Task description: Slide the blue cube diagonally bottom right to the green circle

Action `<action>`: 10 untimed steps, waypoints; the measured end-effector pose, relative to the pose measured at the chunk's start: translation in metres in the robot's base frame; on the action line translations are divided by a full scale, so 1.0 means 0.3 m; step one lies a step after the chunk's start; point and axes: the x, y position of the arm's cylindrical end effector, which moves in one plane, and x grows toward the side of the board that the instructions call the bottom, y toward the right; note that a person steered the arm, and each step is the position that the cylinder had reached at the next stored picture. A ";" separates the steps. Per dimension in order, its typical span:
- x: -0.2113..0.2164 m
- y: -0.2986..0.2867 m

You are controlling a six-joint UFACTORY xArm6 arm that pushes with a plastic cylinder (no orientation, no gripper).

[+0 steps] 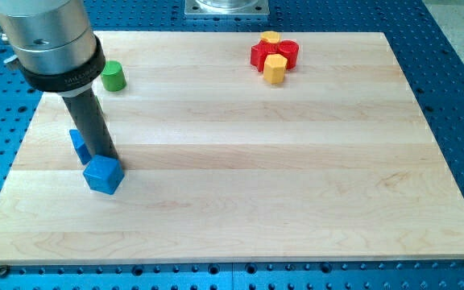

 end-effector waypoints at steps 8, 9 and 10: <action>-0.097 0.408; 0.324 0.207; 0.376 -0.071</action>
